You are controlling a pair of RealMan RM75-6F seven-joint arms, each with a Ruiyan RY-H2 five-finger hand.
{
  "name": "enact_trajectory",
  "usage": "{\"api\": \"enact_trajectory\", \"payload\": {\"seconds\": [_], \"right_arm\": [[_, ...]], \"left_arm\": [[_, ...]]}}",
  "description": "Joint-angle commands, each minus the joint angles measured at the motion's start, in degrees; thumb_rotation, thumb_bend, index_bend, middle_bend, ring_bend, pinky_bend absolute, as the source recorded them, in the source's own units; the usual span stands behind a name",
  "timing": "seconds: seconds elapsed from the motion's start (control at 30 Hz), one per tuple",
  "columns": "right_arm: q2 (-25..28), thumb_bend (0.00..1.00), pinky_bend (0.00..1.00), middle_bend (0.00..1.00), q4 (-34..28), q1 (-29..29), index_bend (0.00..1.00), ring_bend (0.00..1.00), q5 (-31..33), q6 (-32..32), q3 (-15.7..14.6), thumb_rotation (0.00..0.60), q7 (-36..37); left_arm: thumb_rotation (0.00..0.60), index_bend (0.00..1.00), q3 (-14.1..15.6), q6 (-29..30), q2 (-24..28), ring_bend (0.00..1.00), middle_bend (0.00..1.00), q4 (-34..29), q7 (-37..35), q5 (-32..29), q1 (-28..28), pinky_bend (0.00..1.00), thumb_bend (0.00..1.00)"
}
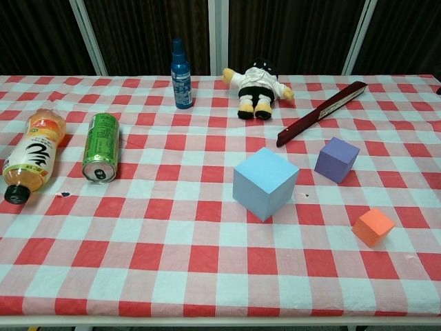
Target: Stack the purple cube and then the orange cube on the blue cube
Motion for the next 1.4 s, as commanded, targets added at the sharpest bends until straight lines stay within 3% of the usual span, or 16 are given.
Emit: {"api": "enact_trajectory", "payload": {"seconds": [0.03,0.27,0.4,0.63,0.93,1.4], "right_arm": [[0.1,0.08,0.00,0.20,0.1,-0.1,0.05,0.01,0.0,0.2,0.0,0.600,0.2],[1.5,0.08,0.00,0.20,-0.3,0.7,0.05,0.01,0.1,-1.0,0.2,0.600,-0.6],[3.7,0.08,0.00,0.21,-0.5,3.4,0.05,0.01,-0.5,-4.9,0.4,0.600,-3.3],[8.8,0.08,0.01,0.22,0.2,12.9,0.05,0.01,-3.7,-19.1,-0.4,0.600,-9.0],[8.6,0.11,0.01,0.22,6.6,23.6,0.05,0.01,-9.4,-32.7,-2.2,0.600,-4.7],[2.4,0.11,0.01,0.23,13.2,29.0,0.06,0.01,-11.9,-34.6,-3.8,0.600,1.8]], "left_arm": [[0.600,0.23,0.0,-0.1,0.0,0.13,0.18,-0.1,0.2,0.0,0.0,0.25,0.09],[0.600,0.23,0.0,-0.3,0.0,0.13,0.18,0.0,0.4,-0.2,-0.1,0.25,0.09],[0.600,0.23,-0.2,-0.3,0.1,0.13,0.18,0.1,0.0,-0.4,0.0,0.25,0.09],[0.600,0.23,-0.5,-0.3,0.2,0.13,0.18,0.4,-0.2,-0.8,0.1,0.25,0.09],[0.600,0.23,-0.6,-0.5,0.0,0.13,0.18,0.9,0.2,-1.2,0.1,0.25,0.09],[0.600,0.23,-1.0,-0.7,0.0,0.13,0.18,1.4,-0.4,-1.9,0.2,0.25,0.09]]}}
